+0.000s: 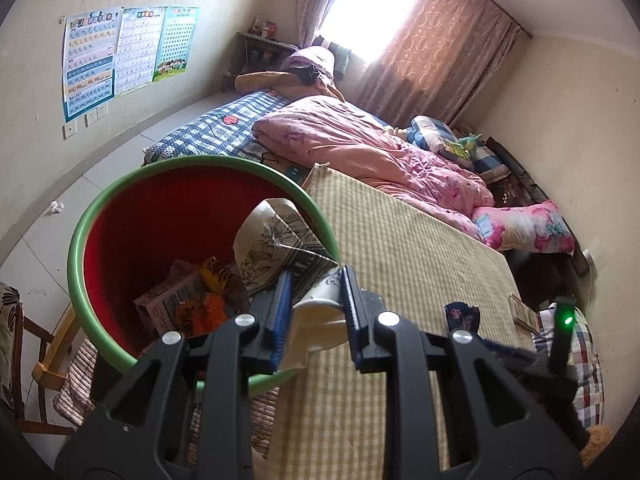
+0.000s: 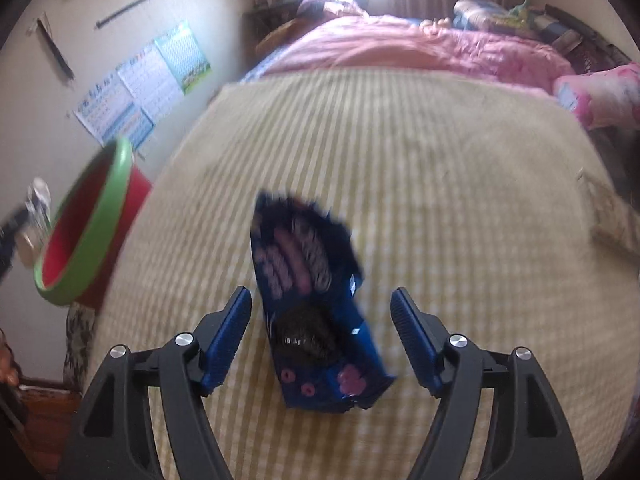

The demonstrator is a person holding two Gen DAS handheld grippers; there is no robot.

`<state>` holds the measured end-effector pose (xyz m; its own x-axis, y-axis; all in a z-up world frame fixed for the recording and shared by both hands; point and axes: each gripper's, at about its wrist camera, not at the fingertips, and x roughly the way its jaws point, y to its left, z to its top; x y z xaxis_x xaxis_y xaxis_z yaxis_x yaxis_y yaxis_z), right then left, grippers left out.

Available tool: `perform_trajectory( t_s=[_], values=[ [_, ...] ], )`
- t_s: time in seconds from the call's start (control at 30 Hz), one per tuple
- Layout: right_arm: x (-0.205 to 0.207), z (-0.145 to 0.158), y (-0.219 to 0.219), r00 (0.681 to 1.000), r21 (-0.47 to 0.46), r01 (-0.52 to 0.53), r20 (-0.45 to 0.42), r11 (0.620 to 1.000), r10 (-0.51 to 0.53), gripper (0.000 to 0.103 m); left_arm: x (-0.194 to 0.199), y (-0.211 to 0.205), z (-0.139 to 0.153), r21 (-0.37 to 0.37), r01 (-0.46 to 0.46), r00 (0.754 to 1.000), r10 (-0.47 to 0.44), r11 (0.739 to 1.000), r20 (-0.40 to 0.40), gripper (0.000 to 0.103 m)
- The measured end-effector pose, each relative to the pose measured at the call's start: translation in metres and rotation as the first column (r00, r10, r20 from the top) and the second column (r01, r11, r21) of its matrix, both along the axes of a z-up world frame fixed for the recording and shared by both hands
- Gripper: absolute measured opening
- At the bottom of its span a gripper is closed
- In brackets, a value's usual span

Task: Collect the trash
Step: 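Carry the carton and Oreo wrapper over the red bucket with both tools, then open both tools to drop the carton and Oreo wrapper into the bucket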

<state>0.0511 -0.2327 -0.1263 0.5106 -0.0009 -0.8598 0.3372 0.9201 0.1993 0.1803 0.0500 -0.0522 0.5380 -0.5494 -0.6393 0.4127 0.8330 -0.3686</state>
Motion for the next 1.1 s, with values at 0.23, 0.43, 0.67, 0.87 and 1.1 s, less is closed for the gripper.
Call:
perform_trajectory(
  t_s=[0.23,0.43,0.67,0.87,1.1],
  values=[
    [0.024,0.008,0.018,0.999,0.006,-0.009,0.038,1.000,0.009,0.030,0.016,0.012,-0.003,0.020,-0.016,1.000,0.015,1.000,0.015,0.023],
    [0.074,0.060,0.069,0.962,0.080,-0.181,0.223,0.980,0.159,0.032,0.033,0.028,-0.015,0.067,-0.077,0.997,0.078,0.995,-0.008,0.025],
    [0.128,0.098,0.131,0.885,0.135,-0.375,0.345,0.917,0.311,0.056,0.033,0.047,-0.013,0.079,-0.155,0.988,0.153,0.985,0.029,0.061],
    [0.135,0.113,0.146,0.858,0.092,-0.398,0.389,0.913,0.335,0.078,0.020,0.052,-0.001,0.091,-0.217,0.971,0.205,0.972,0.123,0.085],
    [0.108,0.122,0.121,0.868,0.040,-0.323,0.411,0.945,0.279,0.091,0.002,0.031,0.016,0.066,-0.245,0.941,0.221,0.967,0.256,0.098]
  ],
)
